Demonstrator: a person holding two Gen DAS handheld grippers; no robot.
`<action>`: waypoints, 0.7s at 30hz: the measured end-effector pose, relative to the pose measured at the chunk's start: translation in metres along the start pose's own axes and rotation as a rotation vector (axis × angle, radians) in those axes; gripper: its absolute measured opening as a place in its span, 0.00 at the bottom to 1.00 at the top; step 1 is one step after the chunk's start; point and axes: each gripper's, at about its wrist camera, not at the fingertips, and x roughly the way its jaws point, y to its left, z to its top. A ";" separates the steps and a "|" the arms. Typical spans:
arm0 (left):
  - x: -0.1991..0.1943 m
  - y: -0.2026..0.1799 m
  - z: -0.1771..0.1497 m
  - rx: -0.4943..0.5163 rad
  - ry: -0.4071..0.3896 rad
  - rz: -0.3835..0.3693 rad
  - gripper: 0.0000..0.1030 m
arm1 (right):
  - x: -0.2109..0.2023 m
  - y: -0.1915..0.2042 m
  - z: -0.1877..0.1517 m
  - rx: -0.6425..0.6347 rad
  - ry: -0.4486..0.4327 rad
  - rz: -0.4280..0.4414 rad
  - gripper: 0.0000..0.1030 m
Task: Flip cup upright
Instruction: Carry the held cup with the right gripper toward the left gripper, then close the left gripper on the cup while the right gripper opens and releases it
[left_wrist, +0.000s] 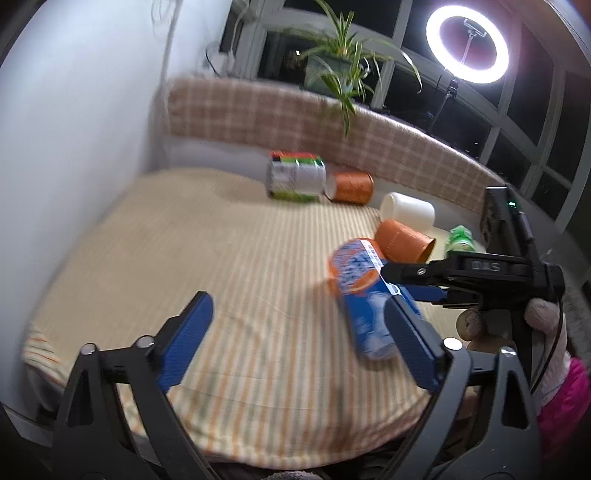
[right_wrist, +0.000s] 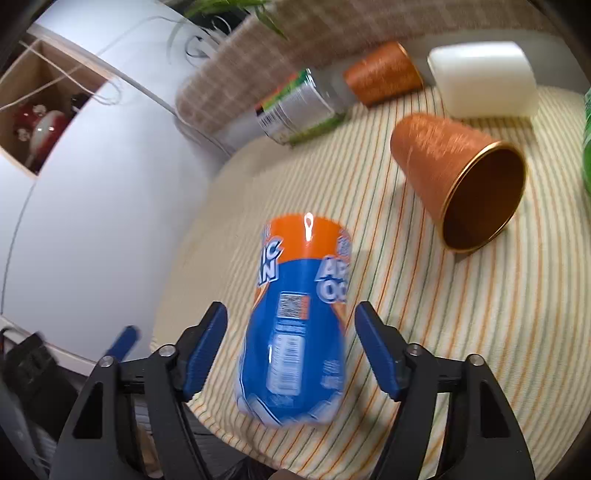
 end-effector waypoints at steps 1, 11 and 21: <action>0.005 0.000 0.002 -0.016 0.019 -0.024 0.90 | -0.008 0.000 -0.002 -0.008 -0.016 -0.003 0.71; 0.062 -0.003 0.029 -0.196 0.224 -0.289 0.79 | -0.087 -0.013 -0.047 0.003 -0.161 -0.041 0.72; 0.135 0.009 0.041 -0.385 0.410 -0.373 0.78 | -0.127 -0.039 -0.086 0.117 -0.241 -0.106 0.73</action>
